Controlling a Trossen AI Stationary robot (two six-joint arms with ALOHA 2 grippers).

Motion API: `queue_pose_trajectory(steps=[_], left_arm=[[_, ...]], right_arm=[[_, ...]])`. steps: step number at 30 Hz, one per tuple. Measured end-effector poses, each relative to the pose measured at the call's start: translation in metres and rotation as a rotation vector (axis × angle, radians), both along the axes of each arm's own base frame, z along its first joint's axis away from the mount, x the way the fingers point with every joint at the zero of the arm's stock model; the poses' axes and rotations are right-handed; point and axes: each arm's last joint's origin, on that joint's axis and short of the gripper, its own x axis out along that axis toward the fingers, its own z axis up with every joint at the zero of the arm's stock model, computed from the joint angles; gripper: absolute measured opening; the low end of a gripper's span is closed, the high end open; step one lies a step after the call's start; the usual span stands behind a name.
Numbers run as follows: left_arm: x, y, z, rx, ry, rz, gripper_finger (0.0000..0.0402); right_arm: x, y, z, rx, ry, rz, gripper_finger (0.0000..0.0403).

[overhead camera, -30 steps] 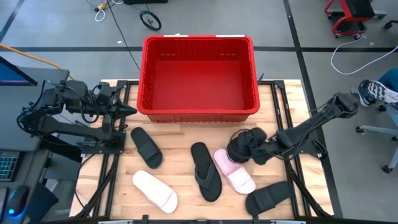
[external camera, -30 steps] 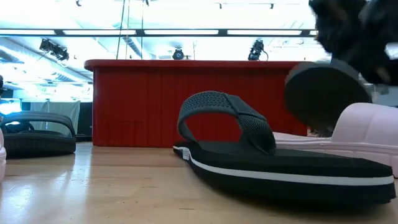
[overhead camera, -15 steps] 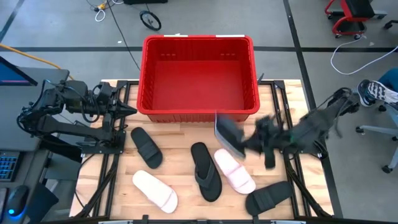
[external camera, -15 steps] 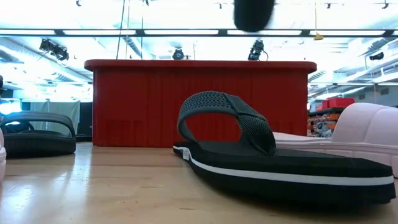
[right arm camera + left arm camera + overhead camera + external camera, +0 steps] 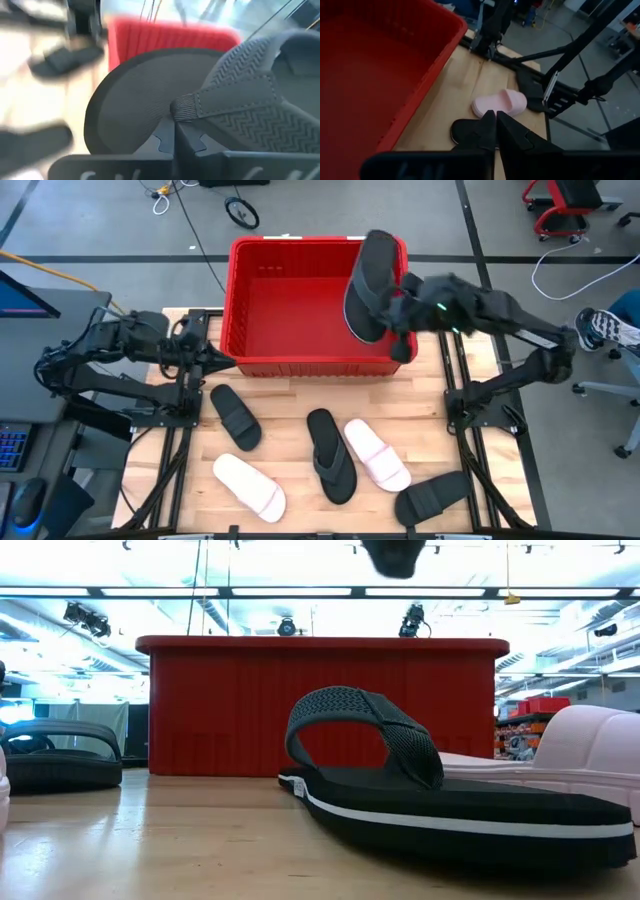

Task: Pick and place slides into bin
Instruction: Put the top black slipper into the red container

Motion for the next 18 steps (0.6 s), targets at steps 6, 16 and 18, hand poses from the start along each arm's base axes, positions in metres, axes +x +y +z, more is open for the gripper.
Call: queue_pose_trajectory(steps=[6, 16, 18], left_arm=[[0.017, 0.0, -0.006, -0.001, 0.051, -0.001, 0.001], [0.027, 0.001, -0.006, -0.001, 0.038, -0.001, 0.0021], [0.027, 0.001, -0.006, -0.001, 0.038, -0.001, 0.0017]], right_arm=[[0.02, -0.07, -0.042, 0.138, 0.138, 0.077, 0.0], [0.049, -0.153, -0.13, 0.234, 0.455, 0.019, 0.0], [0.052, -0.163, -0.147, 0.273, 0.51, -0.006, 0.0]])
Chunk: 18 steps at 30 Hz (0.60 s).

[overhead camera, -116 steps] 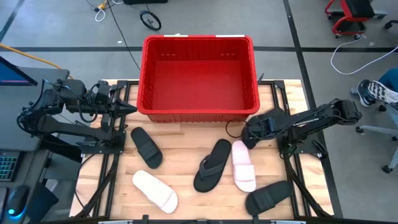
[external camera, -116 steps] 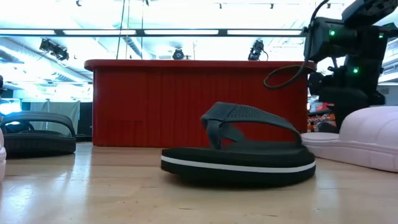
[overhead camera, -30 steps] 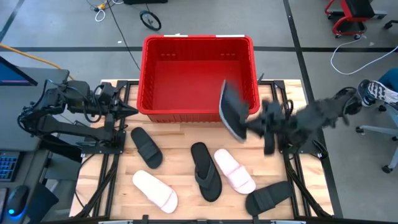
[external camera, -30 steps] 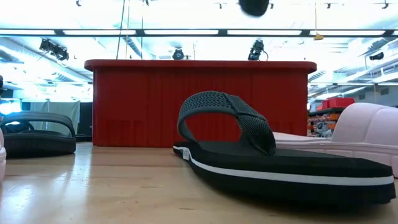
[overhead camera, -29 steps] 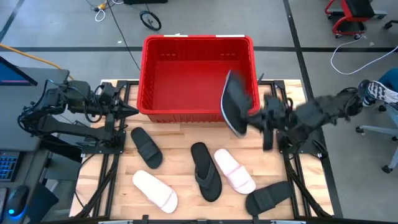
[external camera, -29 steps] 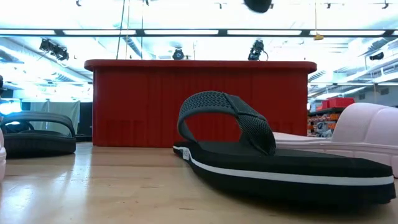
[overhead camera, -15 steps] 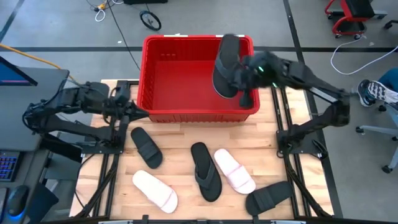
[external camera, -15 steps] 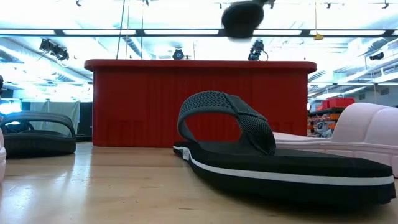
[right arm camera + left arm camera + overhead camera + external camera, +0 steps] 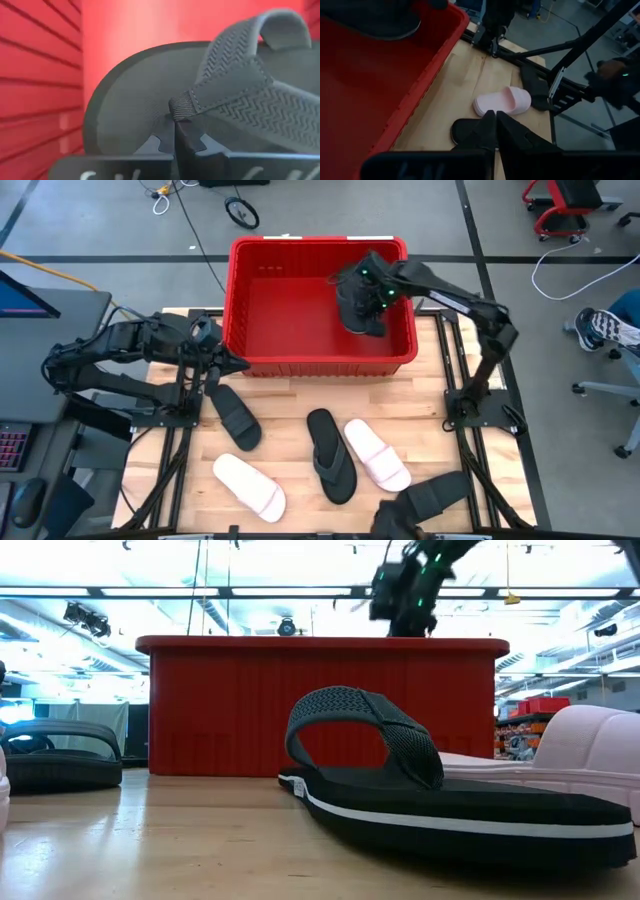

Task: Pick and place slides into bin
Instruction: Put the top black slipper into the red container

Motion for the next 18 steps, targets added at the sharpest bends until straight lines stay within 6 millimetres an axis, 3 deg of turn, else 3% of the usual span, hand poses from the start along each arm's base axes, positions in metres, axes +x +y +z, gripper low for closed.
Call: queue_pose_trajectory(steps=[7, 11, 18], left_arm=[[0.0, 0.0, 0.0, 0.006, 0.001, -0.003, 0.0011], [0.0, 0.0, 0.0, 0.006, 0.001, -0.003, 0.0019], [0.0, 0.0, 0.0, 0.006, 0.002, -0.003, 0.0019]], right_arm=[[0.002, -0.03, -0.038, 0.01, 0.12, -0.079, 0.0], [0.003, -0.038, -0.05, -0.008, 0.167, -0.116, 0.0], [-0.004, -0.054, -0.068, 0.09, 0.185, -0.342, 0.0]])
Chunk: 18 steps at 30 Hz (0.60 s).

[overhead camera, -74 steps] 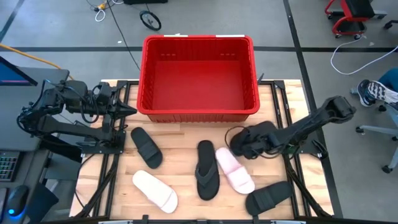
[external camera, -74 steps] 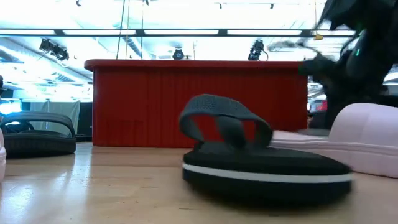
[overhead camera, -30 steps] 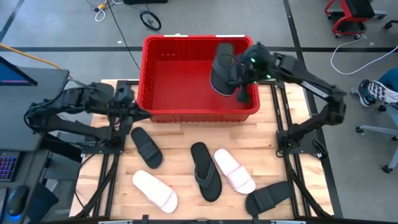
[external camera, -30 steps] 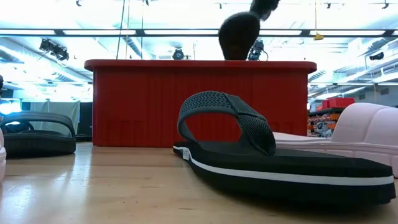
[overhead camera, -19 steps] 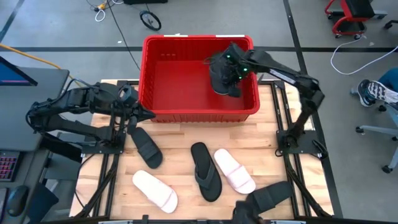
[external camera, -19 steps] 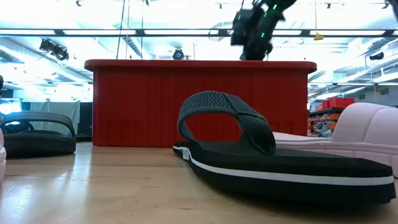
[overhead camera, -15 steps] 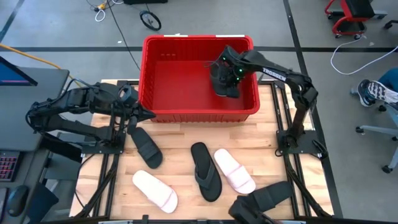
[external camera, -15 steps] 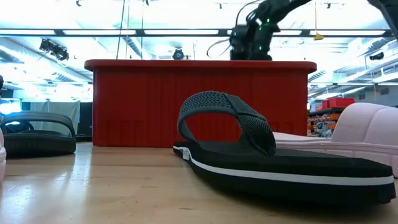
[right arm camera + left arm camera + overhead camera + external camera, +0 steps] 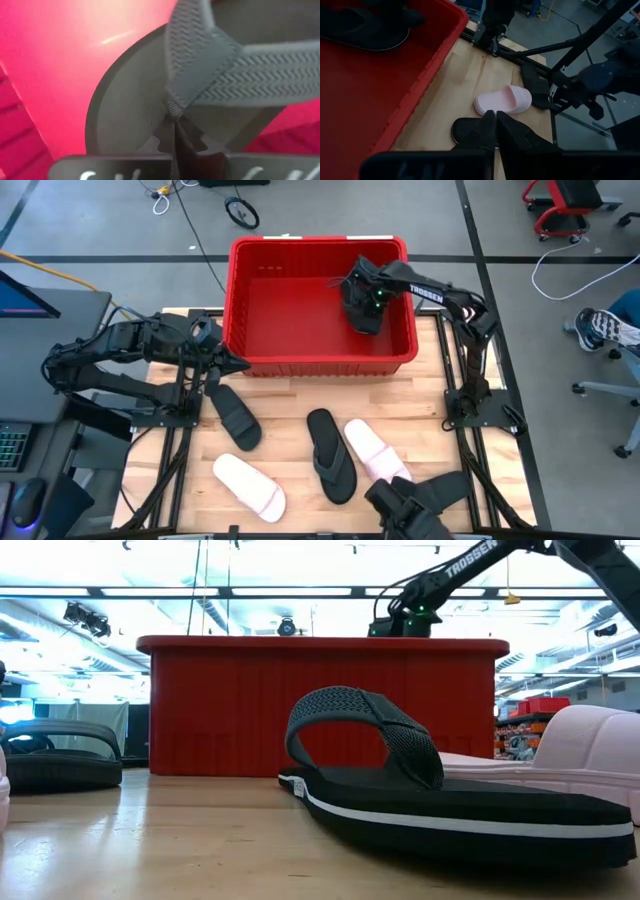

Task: Pick and place slides into bin
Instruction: Put the top black slipper into the red container

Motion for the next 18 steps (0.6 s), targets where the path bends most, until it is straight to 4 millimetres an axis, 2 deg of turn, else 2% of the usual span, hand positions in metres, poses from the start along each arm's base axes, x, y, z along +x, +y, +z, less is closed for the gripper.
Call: queue_pose_trajectory(steps=[6, 14, 18], left_arm=[[0.0, 0.0, 0.0, 0.002, 0.001, -0.001, 0.0011], [0.0, 0.0, 0.0, 0.001, 0.001, -0.001, 0.0019], [0.0, 0.0, 0.0, 0.001, 0.001, -0.001, 0.0024]], right_arm=[[-0.004, -0.004, -0.003, 0.028, 0.001, -0.121, 0.0025], [-0.002, -0.002, -0.003, 0.038, -0.003, -0.197, 0.0114], [-0.003, 0.006, 0.007, 0.043, -0.013, -0.204, 0.0151]])
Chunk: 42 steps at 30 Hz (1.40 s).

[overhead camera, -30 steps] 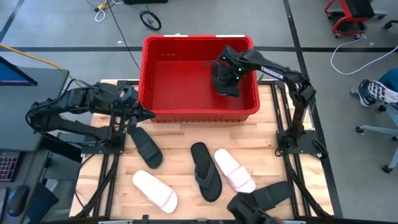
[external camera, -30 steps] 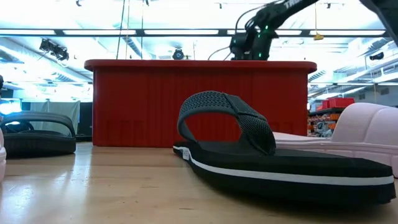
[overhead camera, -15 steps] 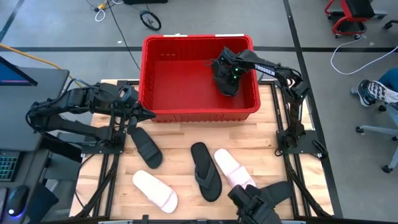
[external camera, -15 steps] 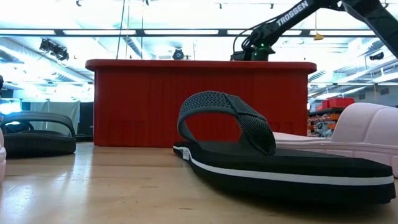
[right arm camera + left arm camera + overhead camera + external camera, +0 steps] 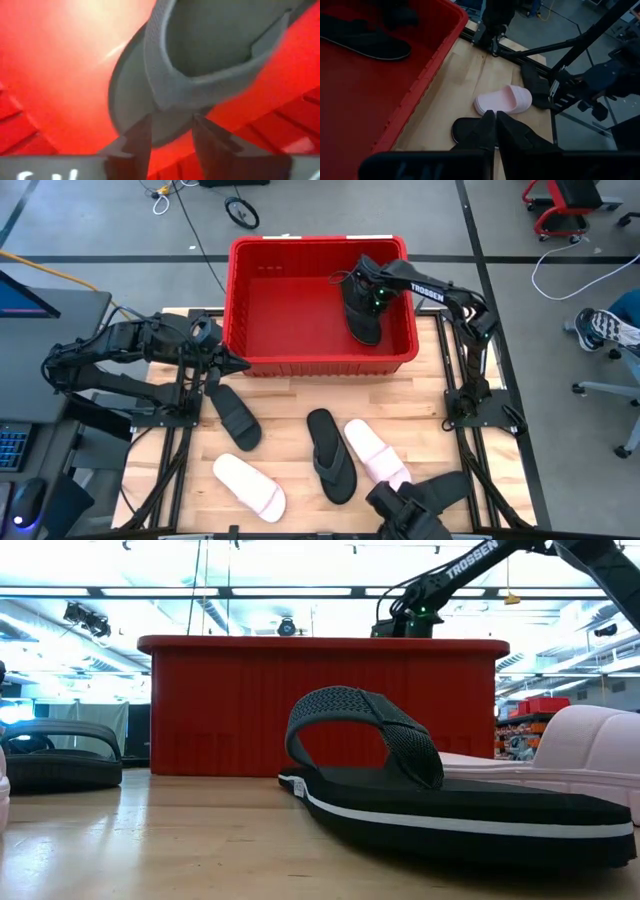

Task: Pick and place slides into bin
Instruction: Put the top black slipper into the red container, then put the black slipper into the red container

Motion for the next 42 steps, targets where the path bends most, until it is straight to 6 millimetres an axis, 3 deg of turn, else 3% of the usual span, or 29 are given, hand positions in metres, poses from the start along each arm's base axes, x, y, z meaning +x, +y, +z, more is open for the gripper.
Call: queue_pose_trajectory(steps=[6, 11, 15, 18, 23, 28, 32, 37, 42], left_arm=[[0.0, 0.0, 0.0, 0.0, 0.0, 0.0, 0.0017], [0.0, 0.0, 0.0, -0.001, 0.0, 0.001, 0.0012], [0.0, 0.0, 0.0, -0.001, 0.0, 0.001, 0.0018], [0.0, 0.0, 0.0, -0.001, 0.0, 0.001, 0.0022], [0.0, 0.0, 0.0, -0.001, -0.001, 0.0, 0.0018], [0.0, 0.0, 0.0, -0.007, -0.001, 0.004, 0.001], [0.0, 0.0, 0.0, -0.024, -0.002, 0.012, 0.0012], [0.0, 0.0, 0.0, -0.023, -0.002, 0.011, 0.0022], [0.0, 0.0, 0.0, -0.023, -0.001, 0.011, 0.0023]], right_arm=[[-0.007, 0.018, 0.039, -0.078, -0.069, 0.021, 0.0174], [-0.021, 0.057, 0.097, -0.088, -0.288, 0.061, 0.0169], [-0.032, 0.113, 0.145, -0.015, -0.518, 0.139, 0.0158], [-0.04, 0.166, 0.174, -0.005, -0.619, 0.287, 0.0153], [-0.047, 0.261, 0.195, 0.07, -0.705, 0.646, 0.0151], [-0.036, 0.338, 0.182, 0.072, -0.621, 0.891, 0.0152], [-0.003, 0.382, 0.145, 0.058, -0.468, 0.946, 0.0163], [0.042, 0.414, 0.083, 0.065, -0.272, 1.024, 0.0186], [0.072, 0.426, 0.031, 0.053, -0.134, 1.096, 0.02]])
